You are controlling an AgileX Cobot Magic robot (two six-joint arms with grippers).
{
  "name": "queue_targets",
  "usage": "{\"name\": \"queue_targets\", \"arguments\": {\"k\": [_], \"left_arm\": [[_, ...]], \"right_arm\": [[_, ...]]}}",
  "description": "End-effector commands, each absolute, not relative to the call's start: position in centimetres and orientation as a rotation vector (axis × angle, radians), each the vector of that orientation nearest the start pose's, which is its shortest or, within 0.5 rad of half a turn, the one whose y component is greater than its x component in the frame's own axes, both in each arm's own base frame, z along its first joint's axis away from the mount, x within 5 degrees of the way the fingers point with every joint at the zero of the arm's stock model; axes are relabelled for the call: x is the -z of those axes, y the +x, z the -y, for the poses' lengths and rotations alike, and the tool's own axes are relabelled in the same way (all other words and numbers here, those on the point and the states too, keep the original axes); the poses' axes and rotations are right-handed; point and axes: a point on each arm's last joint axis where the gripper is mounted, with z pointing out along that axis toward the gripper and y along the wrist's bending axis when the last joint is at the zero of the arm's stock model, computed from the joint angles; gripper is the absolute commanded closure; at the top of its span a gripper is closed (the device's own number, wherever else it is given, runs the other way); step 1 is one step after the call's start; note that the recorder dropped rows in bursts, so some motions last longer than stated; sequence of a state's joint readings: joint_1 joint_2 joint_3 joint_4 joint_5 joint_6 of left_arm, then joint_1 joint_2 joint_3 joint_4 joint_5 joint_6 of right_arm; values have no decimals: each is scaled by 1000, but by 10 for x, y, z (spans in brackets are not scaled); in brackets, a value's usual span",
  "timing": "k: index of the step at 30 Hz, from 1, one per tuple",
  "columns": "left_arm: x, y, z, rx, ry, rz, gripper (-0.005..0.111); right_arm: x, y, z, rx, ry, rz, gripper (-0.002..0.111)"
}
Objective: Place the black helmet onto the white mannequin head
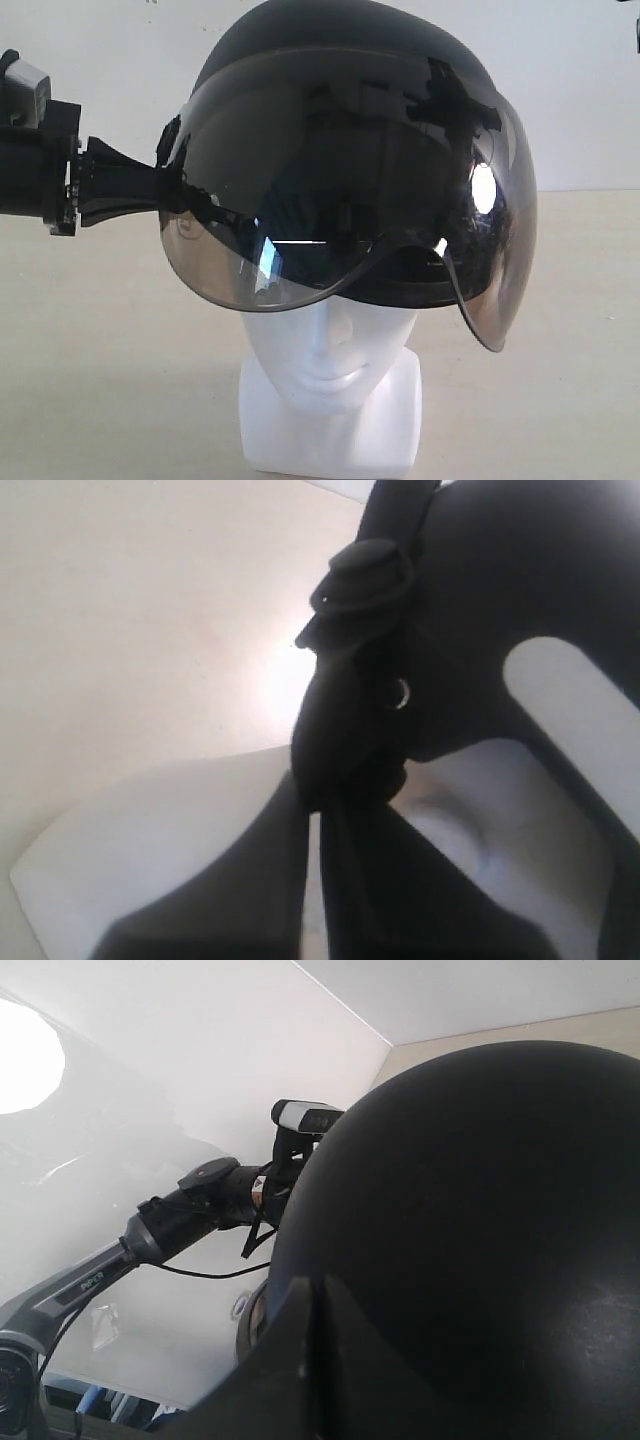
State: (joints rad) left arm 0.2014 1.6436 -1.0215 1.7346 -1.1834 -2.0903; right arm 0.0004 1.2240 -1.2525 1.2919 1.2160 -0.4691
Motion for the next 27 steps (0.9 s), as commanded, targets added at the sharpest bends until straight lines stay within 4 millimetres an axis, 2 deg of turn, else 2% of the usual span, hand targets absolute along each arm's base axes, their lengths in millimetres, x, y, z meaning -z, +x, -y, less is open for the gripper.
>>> {"name": "queue_targets", "arguments": {"k": [1, 8, 14, 16, 19, 23, 25, 27], "left_arm": [[-242, 317, 21, 1347, 110, -2214, 102], [-224, 315, 20, 1348, 91, -2251, 102], [-224, 313, 19, 1388, 110, -2241, 102], [-225, 312, 11, 1399, 100, -2224, 102], [-225, 311, -12, 1356, 22, -2203, 102], [-230, 300, -40, 1326, -145, -2157, 102], [-244, 294, -47, 1319, -215, -2066, 102], [-266, 286, -44, 1301, -204, -2015, 102]], "right_arm": [[-436, 218, -82, -1412, -309, -2016, 109], [-436, 218, -82, -1411, -311, -2015, 109], [-436, 218, -82, -1408, -311, -2016, 109], [-434, 219, -81, -1379, -315, -2039, 109], [-421, 224, -74, -1210, -247, -2173, 109], [-405, 234, -55, -893, -111, -2307, 109], [-397, 240, -45, -793, -65, -2357, 109], [-383, 247, -39, -740, -26, -2444, 109]]}}
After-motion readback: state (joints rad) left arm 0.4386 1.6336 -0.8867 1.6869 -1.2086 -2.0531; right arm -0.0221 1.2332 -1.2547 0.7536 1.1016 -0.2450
